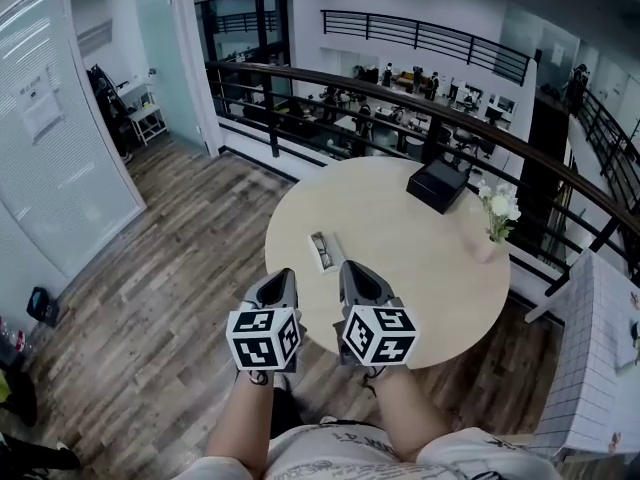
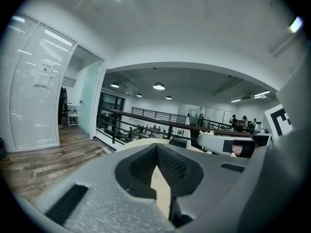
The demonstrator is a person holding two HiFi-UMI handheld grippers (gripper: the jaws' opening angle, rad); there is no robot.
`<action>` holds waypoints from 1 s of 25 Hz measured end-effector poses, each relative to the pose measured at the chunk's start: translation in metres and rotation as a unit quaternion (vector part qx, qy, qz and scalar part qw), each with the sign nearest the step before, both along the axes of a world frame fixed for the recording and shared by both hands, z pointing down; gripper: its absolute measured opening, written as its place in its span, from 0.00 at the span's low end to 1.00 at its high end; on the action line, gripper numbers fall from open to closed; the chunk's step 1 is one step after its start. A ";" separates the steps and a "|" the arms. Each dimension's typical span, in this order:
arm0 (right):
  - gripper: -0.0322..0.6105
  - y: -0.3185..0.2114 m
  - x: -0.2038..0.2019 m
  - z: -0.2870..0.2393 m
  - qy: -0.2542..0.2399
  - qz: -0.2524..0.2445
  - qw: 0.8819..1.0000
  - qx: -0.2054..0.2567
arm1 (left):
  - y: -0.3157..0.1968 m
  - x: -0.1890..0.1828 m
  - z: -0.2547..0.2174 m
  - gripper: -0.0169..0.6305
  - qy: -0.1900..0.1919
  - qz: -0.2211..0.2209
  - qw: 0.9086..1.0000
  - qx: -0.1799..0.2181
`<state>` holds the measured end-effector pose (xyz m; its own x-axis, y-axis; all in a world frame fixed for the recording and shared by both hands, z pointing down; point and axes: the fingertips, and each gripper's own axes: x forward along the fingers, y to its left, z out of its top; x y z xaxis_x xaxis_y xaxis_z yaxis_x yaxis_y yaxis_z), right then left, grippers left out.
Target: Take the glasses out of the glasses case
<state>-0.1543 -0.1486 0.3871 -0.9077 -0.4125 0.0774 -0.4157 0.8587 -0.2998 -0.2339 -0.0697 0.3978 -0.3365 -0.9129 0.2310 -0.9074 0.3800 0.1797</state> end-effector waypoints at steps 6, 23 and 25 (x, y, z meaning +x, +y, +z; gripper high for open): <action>0.06 -0.026 -0.012 0.007 0.005 0.027 1.000 0.004 | -0.035 -0.021 0.011 0.05 0.007 0.026 1.000 0.000; 0.06 -0.108 -0.098 0.031 0.058 0.071 0.996 0.023 | -0.153 -0.106 0.056 0.05 0.023 0.115 0.992 -0.046; 0.06 -0.116 -0.100 0.036 0.064 0.081 0.994 0.020 | -0.163 -0.112 0.067 0.05 0.019 0.129 0.990 -0.061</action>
